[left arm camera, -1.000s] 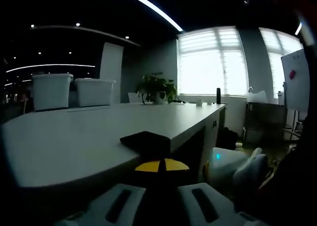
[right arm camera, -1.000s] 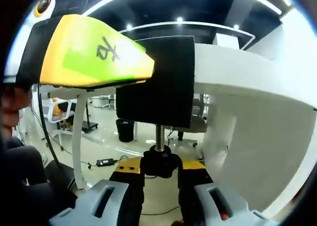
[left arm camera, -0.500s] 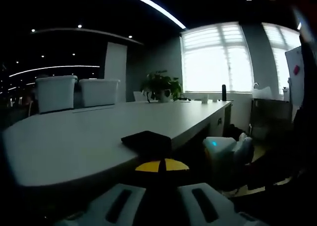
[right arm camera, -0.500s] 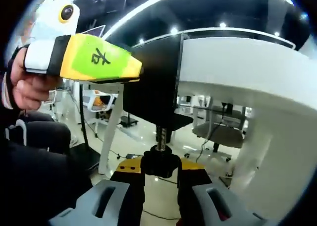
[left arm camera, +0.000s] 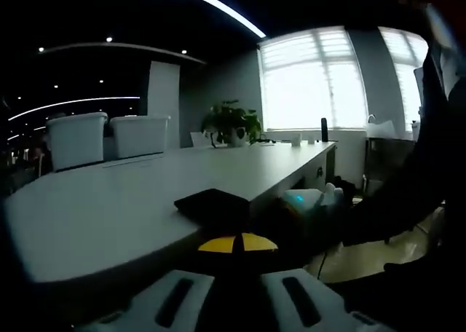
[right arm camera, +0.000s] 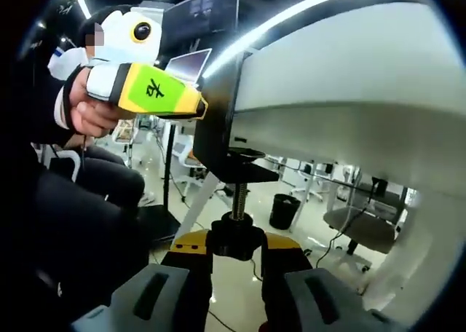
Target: Clamp the fixed fixture on the desktop, loosen the retaining clip, secure it to the edge of the desk, and tighten the retaining clip.
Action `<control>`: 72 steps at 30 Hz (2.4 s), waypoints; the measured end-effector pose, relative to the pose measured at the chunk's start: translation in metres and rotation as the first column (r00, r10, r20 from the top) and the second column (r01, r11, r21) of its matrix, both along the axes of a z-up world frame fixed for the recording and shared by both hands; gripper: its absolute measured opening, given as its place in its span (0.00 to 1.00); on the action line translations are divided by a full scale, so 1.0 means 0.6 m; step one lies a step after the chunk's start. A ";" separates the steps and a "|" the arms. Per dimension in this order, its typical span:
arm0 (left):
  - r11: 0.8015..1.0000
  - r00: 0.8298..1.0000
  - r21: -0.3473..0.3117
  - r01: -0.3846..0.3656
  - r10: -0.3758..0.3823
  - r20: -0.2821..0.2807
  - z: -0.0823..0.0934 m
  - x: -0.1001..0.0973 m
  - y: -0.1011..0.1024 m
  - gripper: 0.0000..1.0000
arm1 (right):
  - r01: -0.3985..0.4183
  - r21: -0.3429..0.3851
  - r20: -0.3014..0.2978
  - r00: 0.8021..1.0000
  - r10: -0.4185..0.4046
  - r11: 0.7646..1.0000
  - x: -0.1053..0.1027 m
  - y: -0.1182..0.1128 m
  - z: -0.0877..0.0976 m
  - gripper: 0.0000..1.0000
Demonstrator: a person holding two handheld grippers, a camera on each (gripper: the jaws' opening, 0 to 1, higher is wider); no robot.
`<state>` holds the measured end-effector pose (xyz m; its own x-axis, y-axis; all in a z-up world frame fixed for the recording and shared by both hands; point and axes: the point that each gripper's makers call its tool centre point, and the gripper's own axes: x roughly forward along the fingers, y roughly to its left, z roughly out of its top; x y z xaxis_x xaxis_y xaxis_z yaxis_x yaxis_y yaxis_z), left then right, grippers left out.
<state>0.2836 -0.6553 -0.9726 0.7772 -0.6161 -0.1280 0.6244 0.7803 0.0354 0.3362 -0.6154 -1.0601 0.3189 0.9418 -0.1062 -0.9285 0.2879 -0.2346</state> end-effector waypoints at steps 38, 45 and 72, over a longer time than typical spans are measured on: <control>0.993 0.996 -0.085 0.086 -0.085 0.014 0.005 -0.004 0.008 0.01 | 0.666 -0.095 -0.035 0.741 -0.671 0.740 -0.009 -0.093 -0.009 0.40; 0.992 0.995 -0.082 0.100 -0.099 0.010 0.005 -0.008 0.008 0.01 | 0.720 -0.045 -0.043 0.692 -0.721 0.693 -0.019 -0.050 0.008 0.59; 0.989 0.995 -0.107 0.099 -0.097 0.025 0.005 -0.011 0.007 0.01 | 0.804 -0.001 -0.125 0.589 -0.798 0.594 0.005 -0.039 0.005 0.26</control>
<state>0.2771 -0.6512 -0.9698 0.7141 -0.6988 -0.0418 0.6981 0.7153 -0.0329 0.3391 -0.6387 -1.0570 0.9375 0.3156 -0.1463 -0.3332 0.9355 -0.1171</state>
